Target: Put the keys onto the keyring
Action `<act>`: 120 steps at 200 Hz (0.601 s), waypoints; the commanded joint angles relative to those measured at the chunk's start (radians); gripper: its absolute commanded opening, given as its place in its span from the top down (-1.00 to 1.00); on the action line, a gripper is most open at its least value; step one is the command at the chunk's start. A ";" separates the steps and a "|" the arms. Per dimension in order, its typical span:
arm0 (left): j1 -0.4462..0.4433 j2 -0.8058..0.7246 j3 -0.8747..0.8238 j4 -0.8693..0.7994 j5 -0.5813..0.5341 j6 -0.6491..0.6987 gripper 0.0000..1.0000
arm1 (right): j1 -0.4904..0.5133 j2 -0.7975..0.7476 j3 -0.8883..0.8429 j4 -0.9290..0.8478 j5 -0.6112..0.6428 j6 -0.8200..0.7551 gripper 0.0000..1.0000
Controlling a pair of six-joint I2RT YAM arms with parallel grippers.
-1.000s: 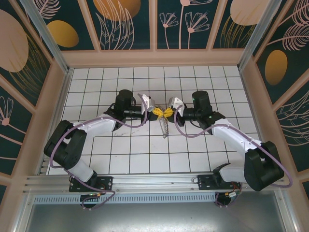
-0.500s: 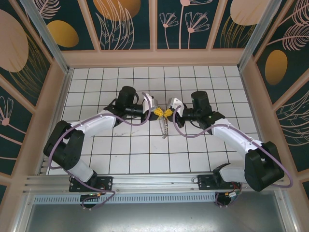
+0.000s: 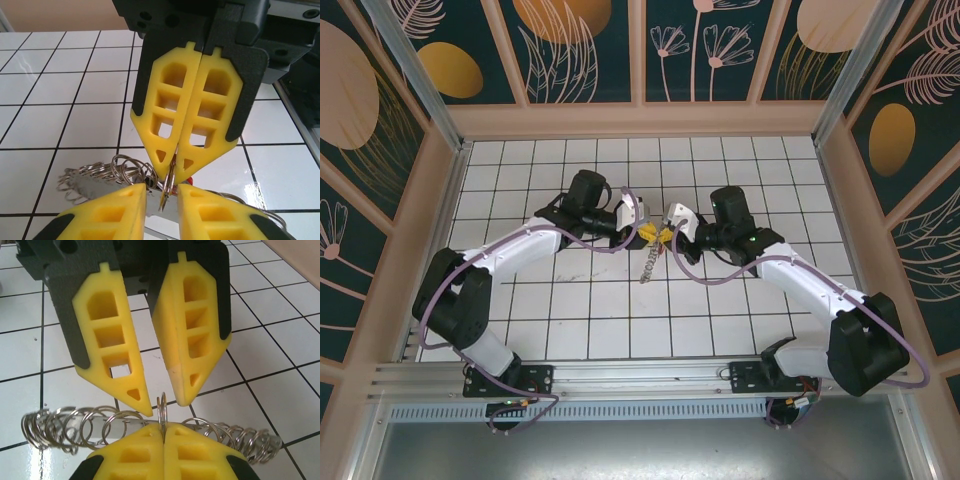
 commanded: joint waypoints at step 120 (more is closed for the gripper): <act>-0.001 -0.021 -0.043 0.148 0.106 -0.056 1.00 | -0.014 -0.037 -0.039 0.109 -0.023 0.003 0.86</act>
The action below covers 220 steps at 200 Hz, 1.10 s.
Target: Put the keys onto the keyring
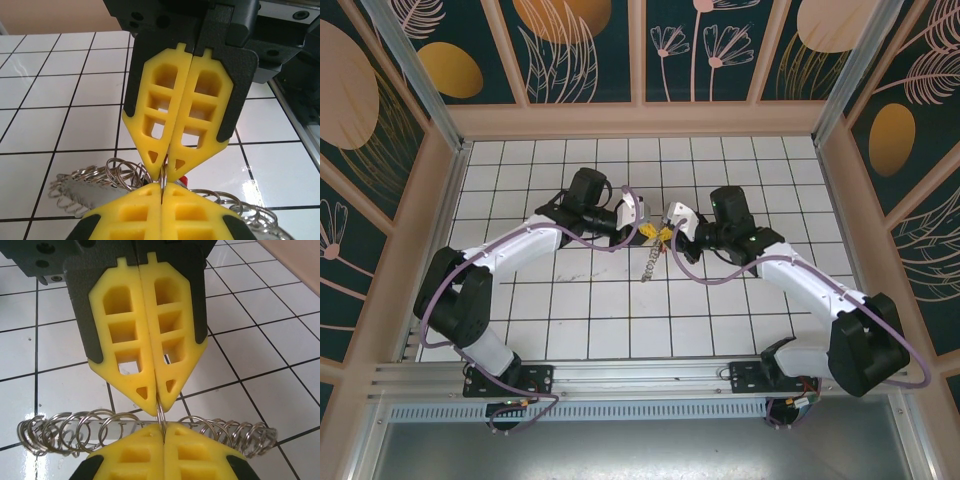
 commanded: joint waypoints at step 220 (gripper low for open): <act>-0.006 0.003 -0.014 0.021 -0.021 -0.016 0.50 | -0.024 -0.020 -0.026 0.097 -0.035 0.010 1.00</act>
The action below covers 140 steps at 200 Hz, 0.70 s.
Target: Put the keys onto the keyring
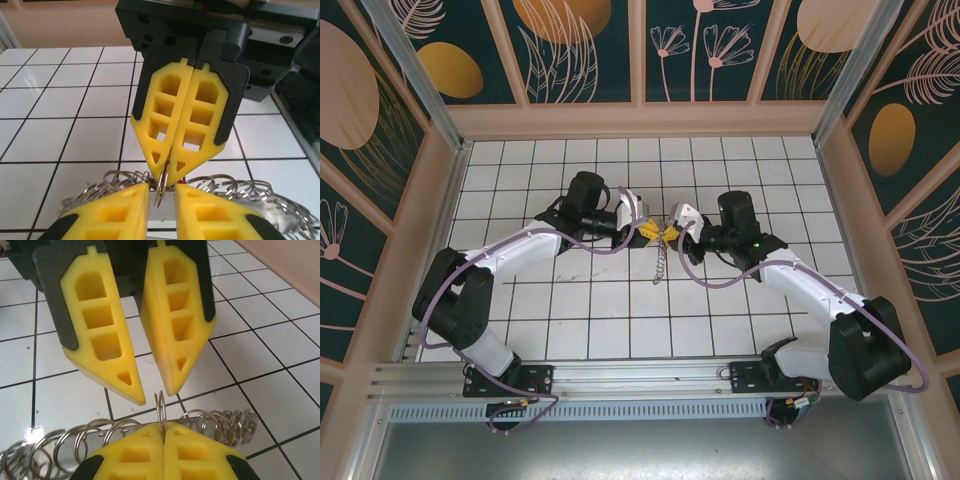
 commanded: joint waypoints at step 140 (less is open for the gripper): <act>-0.005 0.051 0.110 -0.179 0.006 0.095 0.76 | 0.041 0.025 0.101 -0.067 0.028 -0.054 1.00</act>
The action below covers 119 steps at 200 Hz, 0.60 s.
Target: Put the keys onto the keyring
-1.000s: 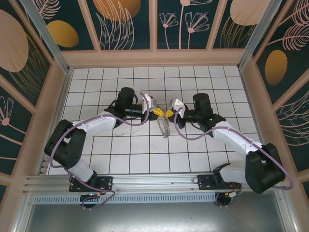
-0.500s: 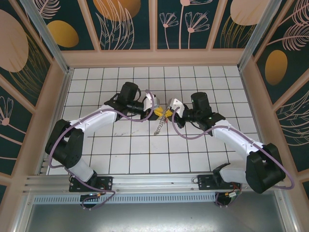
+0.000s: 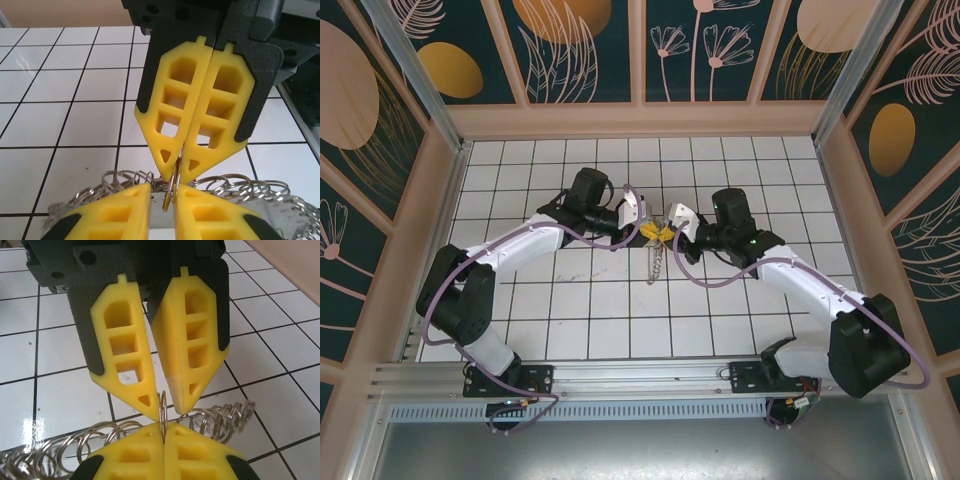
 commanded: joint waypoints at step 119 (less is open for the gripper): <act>-0.004 -0.051 -0.144 0.471 0.185 -0.240 1.00 | -0.047 -0.023 -0.052 0.139 -0.129 0.030 0.71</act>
